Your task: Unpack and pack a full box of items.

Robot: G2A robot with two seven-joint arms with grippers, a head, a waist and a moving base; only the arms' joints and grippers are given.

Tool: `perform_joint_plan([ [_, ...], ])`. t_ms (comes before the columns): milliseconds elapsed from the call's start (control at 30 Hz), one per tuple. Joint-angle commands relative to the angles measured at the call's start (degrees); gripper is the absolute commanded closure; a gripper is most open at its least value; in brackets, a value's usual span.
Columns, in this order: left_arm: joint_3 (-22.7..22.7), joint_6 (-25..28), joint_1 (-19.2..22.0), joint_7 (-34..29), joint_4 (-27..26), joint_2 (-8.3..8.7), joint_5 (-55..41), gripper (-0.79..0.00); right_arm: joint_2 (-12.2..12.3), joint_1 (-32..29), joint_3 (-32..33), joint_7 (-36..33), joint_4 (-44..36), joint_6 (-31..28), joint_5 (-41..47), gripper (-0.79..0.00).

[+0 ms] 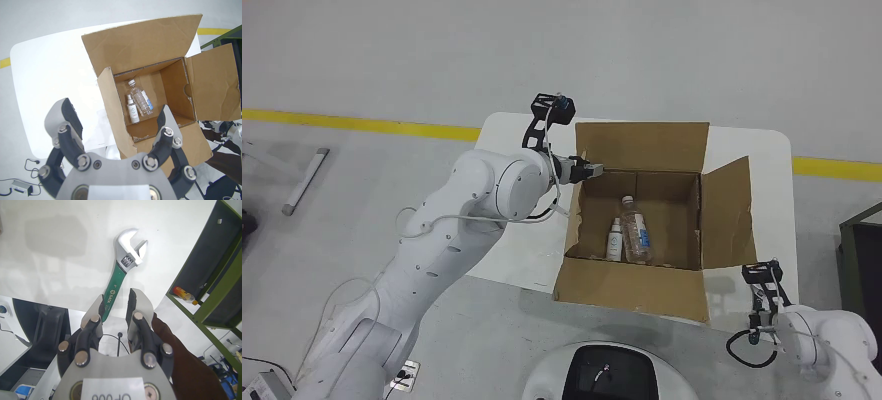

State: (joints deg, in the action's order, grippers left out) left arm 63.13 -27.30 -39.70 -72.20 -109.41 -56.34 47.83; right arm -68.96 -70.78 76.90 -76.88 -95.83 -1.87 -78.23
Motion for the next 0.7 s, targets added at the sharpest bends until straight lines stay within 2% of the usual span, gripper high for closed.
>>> perform_joint_plan([
  [0, 0.0, 0.0, 0.0, 0.0, 0.0, 0.00, 0.0, -0.785, -0.1, 0.0, -0.3, 0.1, 0.2, 0.2, 0.2, -0.292],
  [333, 0.0, 0.0, 0.0, 0.0, 0.0, 0.00, 0.0, -0.785, -0.3, 0.3, -1.0, 0.5, 1.4, 0.7, 0.9, -0.326],
  [667, 0.0, 0.0, 0.0, 0.0, 0.0, 0.00, 0.0, -0.785, -0.2, 0.3, -0.6, 0.9, 2.7, 0.8, 1.8, -0.308],
])
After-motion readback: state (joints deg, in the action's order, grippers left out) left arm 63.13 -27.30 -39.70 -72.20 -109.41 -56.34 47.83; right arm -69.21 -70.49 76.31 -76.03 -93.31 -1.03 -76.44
